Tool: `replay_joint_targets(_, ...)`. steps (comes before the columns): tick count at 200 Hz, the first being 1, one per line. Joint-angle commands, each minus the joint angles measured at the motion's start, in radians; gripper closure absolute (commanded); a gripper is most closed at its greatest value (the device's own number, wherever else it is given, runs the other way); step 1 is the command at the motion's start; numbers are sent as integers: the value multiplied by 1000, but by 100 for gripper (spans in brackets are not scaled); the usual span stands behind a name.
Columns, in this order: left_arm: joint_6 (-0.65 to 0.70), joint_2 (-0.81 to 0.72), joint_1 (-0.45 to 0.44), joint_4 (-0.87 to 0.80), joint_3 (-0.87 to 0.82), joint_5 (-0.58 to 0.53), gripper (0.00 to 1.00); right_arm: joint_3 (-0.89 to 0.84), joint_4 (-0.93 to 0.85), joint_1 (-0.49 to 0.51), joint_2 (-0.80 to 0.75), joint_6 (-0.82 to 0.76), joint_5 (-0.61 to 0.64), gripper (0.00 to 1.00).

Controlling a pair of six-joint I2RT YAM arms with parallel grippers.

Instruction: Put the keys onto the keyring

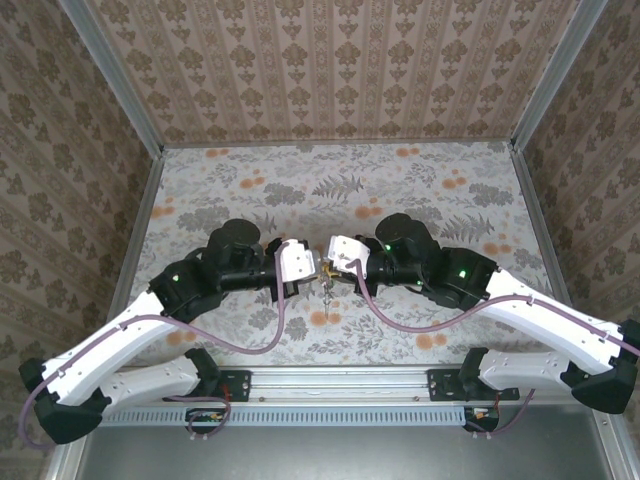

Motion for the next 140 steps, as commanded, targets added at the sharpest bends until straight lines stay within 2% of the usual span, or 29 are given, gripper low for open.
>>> replay_joint_targets(1, 9, 4, -8, -20, 25, 36, 100, 41, 75, 4, -27, -14, -19, 100)
replay_joint_targets(36, -40, -47, 10, 84, -12, 166, 100, 10, 96, 4, -33, 0, -61, 100)
replay_joint_targets(61, -101, -80, 44, 186, -48, 300, 100, -30, 136, 4, -65, 16, -133, 88)
replay_joint_targets(78, -139, -97, 62, 251, -76, 366, 100, -65, 177, 4, -95, 18, -200, 86)
replay_joint_targets(140, -255, -151, 96, 439, -157, 478, 100, -100, 229, -4, -119, 36, -231, 84)
